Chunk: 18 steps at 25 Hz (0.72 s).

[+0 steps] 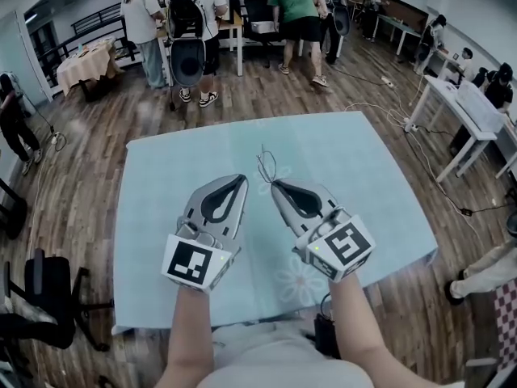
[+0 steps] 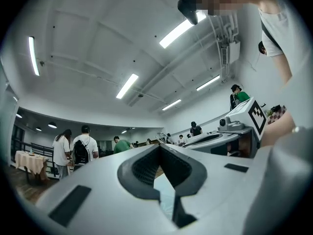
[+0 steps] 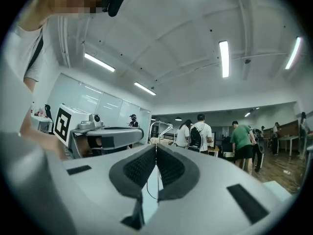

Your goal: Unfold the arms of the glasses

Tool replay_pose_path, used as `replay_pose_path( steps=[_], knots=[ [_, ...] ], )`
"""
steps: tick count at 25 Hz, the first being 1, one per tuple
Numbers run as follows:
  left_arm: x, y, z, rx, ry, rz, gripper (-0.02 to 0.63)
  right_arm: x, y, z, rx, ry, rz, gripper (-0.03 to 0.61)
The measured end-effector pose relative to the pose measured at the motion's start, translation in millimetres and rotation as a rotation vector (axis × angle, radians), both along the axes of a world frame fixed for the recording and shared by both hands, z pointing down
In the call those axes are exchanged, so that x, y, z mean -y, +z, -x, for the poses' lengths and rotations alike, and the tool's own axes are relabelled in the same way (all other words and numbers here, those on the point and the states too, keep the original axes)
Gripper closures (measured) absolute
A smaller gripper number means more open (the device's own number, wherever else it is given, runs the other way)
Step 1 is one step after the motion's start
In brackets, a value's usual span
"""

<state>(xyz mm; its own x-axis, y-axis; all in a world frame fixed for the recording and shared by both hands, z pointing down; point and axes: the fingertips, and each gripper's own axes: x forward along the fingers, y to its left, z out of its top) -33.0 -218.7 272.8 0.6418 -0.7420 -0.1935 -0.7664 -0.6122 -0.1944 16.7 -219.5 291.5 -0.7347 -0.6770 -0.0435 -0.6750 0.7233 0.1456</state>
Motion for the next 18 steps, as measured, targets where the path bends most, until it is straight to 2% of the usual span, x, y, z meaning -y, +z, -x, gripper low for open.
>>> replay_pose_path(
  steps=[3,6,10,15,18],
  knots=[
    [-4,1,4,0.0,-0.018,0.003,0.606,-3,0,-2,0.059,-0.009,0.045,0.566],
    [-10,0,8,-0.038,-0.017,0.003,0.606,-5,-1,-4,0.099,-0.01,0.08,0.567],
    [-14,-4,6,-0.055,-0.011,0.001,0.606,-7,-2,0,0.104,-0.027,0.118,0.566],
    [-16,-2,1,-0.054,0.002,0.009,0.606,-6,5,0,0.128,-0.056,0.227,0.568],
    [-17,-2,2,-0.055,0.002,0.01,0.606,-7,7,-1,0.134,-0.059,0.26,0.568]
  ],
)
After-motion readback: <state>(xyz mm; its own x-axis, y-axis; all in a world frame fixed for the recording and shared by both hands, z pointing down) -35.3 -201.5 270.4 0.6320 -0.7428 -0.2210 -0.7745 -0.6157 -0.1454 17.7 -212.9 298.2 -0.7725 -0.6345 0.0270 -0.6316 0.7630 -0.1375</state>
